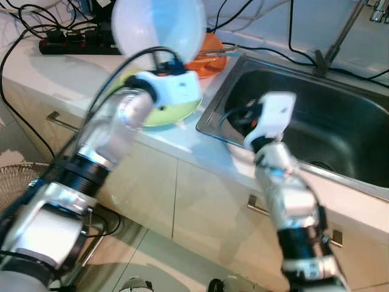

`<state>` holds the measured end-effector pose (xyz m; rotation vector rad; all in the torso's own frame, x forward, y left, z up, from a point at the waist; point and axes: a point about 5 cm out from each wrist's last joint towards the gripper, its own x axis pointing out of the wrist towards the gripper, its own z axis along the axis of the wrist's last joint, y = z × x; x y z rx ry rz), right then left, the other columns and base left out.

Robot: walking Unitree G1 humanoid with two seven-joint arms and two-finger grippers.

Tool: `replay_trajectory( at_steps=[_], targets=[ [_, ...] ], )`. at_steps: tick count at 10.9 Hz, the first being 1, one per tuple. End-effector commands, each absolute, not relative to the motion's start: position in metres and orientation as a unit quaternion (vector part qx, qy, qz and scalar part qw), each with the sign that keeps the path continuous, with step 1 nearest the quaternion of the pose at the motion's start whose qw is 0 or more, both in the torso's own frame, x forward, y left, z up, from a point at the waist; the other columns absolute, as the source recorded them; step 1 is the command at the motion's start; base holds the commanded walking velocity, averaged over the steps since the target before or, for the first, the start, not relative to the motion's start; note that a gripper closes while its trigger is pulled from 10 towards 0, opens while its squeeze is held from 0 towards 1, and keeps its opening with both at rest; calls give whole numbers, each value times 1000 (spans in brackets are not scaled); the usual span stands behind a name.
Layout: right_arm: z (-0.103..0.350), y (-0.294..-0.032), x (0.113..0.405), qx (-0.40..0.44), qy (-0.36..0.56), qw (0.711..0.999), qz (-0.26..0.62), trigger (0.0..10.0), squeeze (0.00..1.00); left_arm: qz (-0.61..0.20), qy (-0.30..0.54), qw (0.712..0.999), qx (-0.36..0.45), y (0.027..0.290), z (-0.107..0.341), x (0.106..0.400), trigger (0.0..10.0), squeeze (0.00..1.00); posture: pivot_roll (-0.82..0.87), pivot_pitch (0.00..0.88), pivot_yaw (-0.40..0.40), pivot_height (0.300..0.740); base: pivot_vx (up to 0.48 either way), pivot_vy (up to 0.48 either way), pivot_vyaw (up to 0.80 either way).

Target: Kitchen organization

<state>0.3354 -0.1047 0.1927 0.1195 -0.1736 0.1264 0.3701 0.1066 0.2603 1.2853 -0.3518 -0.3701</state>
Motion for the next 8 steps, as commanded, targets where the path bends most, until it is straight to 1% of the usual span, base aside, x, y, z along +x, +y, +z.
replay_trajectory(
  at_steps=[1, 3, 5, 6, 8],
  targets=[
    [217, -115, 338, 75, -118, 989, 52, 10000, 1000, -185, -186, 764, 590, 94, 262, 363, 10000, 0, -48, 26, -65, 719, 0, 0, 0],
    [242, -122, 340, 102, -148, 982, 56, 10000, 1000, -207, -189, 764, 581, 86, 256, 358, 10000, 0, -51, 20, -65, 719, 0, 0, 0],
    [258, -121, 339, 136, -161, 975, 68, 10000, 1000, -219, -185, 764, 578, 82, 251, 355, 10000, 0, -48, 17, -66, 719, 0, 0, 0],
    [263, -117, 337, 150, -159, 972, 93, 10000, 0, -227, -179, 763, 577, 80, 247, 353, 10000, 0, -47, 9, -64, 719, 0, 0, 0],
    [266, -110, 334, 161, -154, 967, 124, 10000, 0, -246, -181, 758, 577, 75, 244, 352, 10000, 0, -47, 5, -64, 719, 0, 0, 0]
  ],
)
